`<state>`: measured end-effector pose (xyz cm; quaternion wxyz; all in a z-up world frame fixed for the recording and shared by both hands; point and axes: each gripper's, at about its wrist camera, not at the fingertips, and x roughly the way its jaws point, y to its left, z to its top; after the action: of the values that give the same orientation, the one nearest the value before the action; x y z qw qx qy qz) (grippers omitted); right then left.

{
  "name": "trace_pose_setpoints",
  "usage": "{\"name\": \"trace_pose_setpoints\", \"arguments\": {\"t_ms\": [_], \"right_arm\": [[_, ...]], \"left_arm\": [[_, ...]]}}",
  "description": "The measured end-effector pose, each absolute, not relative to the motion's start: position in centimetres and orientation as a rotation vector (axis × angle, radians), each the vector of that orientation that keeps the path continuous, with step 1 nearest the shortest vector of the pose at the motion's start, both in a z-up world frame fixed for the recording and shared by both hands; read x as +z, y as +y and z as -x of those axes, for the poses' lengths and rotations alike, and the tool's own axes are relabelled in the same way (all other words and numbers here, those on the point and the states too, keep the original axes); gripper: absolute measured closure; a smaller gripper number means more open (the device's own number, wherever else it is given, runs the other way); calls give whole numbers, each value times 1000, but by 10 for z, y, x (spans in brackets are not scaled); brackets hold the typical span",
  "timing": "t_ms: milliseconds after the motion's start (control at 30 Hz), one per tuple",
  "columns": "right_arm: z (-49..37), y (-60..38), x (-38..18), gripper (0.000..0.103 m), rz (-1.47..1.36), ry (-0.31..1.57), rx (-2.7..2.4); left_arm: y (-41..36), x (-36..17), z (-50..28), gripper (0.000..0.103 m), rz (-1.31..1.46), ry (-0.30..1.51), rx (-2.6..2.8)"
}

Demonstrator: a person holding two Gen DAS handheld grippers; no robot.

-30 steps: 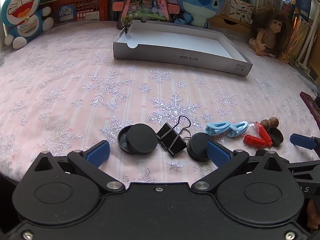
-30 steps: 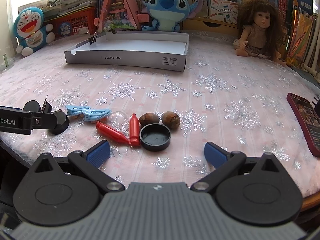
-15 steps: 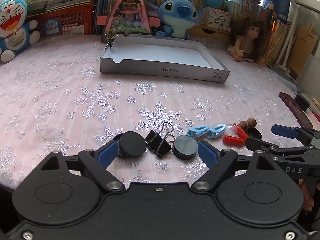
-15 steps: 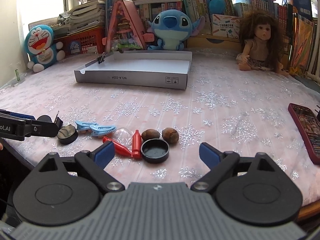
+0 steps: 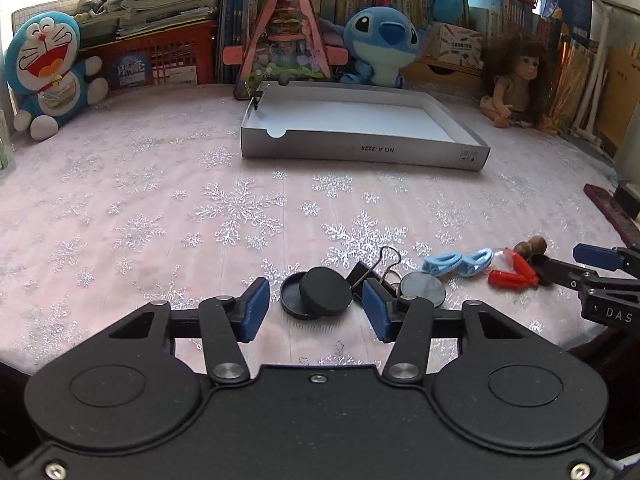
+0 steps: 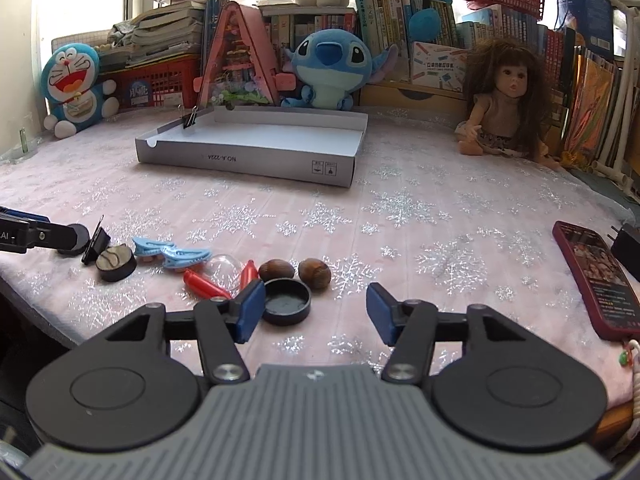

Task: Organize rigid objects
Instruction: 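Grasp a black round lid with the left tool while the right tool grasps another black lid, then carry the held black lids with both tools over the white tray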

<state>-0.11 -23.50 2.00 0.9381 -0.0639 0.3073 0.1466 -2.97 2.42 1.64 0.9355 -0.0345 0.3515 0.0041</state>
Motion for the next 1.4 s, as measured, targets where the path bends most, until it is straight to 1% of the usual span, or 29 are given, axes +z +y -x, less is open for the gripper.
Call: {"name": "trace_pose_setpoints", "arguments": {"t_ms": [67, 133, 200, 267, 300, 667, 800, 867, 1200, 1400], "right_arm": [[3, -232, 18, 42, 139, 632, 311], [3, -228, 17, 44, 155, 636, 316], [3, -226, 16, 46, 172, 636, 316], [4, -224, 16, 47, 188, 634, 317], [4, -224, 16, 47, 197, 635, 315], [-4, -222, 12, 49, 208, 654, 322], [-5, -220, 12, 55, 201, 653, 331], [-5, -221, 12, 65, 188, 659, 326], [-9, -230, 26, 66, 143, 637, 313], [-34, -234, 45, 66, 90, 646, 305]], "left_arm": [[21, 14, 29, 56, 55, 718, 2], [16, 12, 28, 60, 37, 714, -7], [12, 10, 28, 68, 20, 705, -11], [9, 9, 26, 73, 5, 704, -10], [9, 8, 25, 74, -1, 705, -10], [4, 3, 18, 74, -36, 689, -19], [3, 3, 16, 74, -30, 684, -20], [3, 5, 17, 75, -20, 679, -29], [13, 19, 12, 75, 41, 649, -33], [21, 43, -15, 76, 46, 632, -22]]}}
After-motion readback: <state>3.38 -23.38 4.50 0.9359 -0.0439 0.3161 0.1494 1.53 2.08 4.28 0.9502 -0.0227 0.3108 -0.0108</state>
